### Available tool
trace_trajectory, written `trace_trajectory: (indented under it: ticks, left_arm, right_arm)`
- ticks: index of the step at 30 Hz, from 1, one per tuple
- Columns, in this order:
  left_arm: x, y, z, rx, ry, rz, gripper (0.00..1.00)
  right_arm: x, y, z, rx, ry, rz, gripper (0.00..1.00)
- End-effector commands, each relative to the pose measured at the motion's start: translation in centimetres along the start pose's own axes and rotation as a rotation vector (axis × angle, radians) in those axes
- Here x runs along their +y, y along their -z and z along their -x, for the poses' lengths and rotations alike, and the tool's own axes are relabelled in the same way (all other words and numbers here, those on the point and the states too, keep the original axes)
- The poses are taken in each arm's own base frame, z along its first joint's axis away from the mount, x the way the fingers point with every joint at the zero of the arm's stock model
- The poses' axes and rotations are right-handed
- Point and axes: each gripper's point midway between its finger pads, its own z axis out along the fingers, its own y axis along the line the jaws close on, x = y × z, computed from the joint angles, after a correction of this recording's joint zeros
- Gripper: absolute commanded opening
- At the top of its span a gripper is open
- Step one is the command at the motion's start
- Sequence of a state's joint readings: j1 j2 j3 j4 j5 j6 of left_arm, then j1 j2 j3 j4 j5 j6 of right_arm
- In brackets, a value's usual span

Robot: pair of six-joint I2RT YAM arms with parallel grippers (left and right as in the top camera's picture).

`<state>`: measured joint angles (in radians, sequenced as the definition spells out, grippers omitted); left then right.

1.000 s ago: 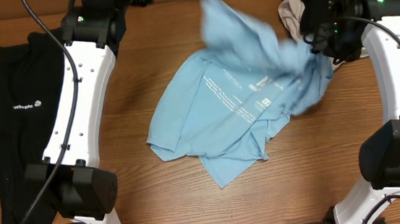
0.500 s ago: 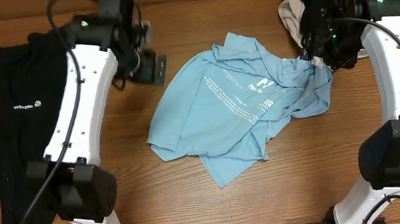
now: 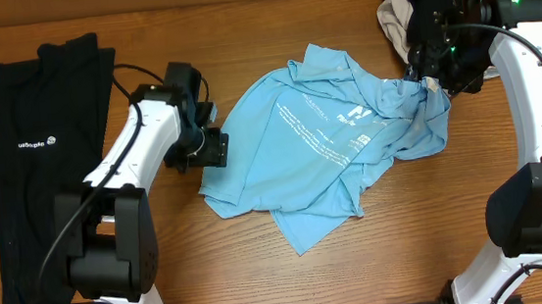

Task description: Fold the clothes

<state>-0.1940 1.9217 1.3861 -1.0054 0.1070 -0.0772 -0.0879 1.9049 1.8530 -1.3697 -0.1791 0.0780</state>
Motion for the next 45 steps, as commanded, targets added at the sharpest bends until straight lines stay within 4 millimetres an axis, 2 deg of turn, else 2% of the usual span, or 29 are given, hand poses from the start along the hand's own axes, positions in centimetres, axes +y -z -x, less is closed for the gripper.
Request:
trace_trajectory:
  ticks: [1,3,10,13,16,17,20,22,27,31,35,38,39,40,43,44,45]
  left_arm:
    - [0.6,-1.4,-0.9,-0.001,0.038,-0.016,0.59]
    - [1.1,-2.0,-1.4,0.009,0.058,-0.016,0.54]
    - [2.8,-4.1,-3.2,0.039,0.105,-0.013,0.53]
    - [3.0,-4.7,-3.6,0.04,0.111,-0.013,0.48]
    - [3.0,-4.9,-3.5,0.029,0.109,-0.013,0.23]
    - [3.0,-4.9,-3.2,0.019,0.107,-0.014,0.17]
    - [3.1,-4.9,-2.2,-0.021,0.107,-0.016,0.04]
    - [3.3,-4.7,-1.5,-0.049,0.108,-0.017,0.04]
    - [4.3,-2.6,1.5,-0.134,0.138,-0.018,0.04]
    - [5.8,0.4,4.5,-0.217,0.169,-0.014,0.04]
    - [8.5,4.7,8.1,-0.342,0.204,0.047,0.04]
    - [9.0,7.8,9.3,-0.379,0.217,0.023,0.04]
    - [8.7,8.4,9.3,-0.377,0.199,0.001,0.06]
    - [8.1,8.6,9.2,-0.37,0.169,-0.023,0.18]
    - [5.6,7.7,7.7,-0.302,0.055,-0.123,0.67]
    - [5.1,7.1,7.0,-0.276,0.037,-0.136,0.79]
    - [4.6,6.3,6.2,-0.243,0.02,-0.147,0.86]
  right_arm:
    - [0.4,0.2,0.4,-0.014,0.01,0.009,0.78]
    - [0.4,0.2,0.4,-0.013,0.01,0.009,0.78]
    - [0.3,0.1,0.4,-0.012,0.01,0.009,0.78]
    - [0.3,0.1,0.4,-0.012,0.01,0.009,0.78]
    - [0.3,0.1,0.4,-0.012,0.01,0.009,0.79]
    - [0.3,0.1,0.4,-0.012,0.01,0.009,0.78]
    - [0.3,0.1,0.4,-0.013,0.009,0.009,0.78]
    - [0.3,0.1,0.4,-0.013,0.009,0.009,0.79]
    - [0.3,0.1,0.4,-0.013,0.009,0.009,0.79]
    - [0.3,0.1,0.4,-0.011,0.006,0.009,0.79]
    - [0.3,0.1,0.3,-0.009,0.006,0.009,0.79]
    - [0.3,0.1,0.2,-0.004,0.005,0.008,0.79]
    - [0.3,0.1,0.1,-0.002,0.004,0.008,0.79]
    - [0.3,0.1,0.2,-0.003,0.004,0.008,0.79]
    - [0.4,0.1,0.3,-0.01,0.006,0.013,0.79]
    - [0.5,0.1,0.4,-0.012,0.006,0.018,0.79]
    - [0.6,0.1,0.5,-0.015,0.007,0.021,0.79]
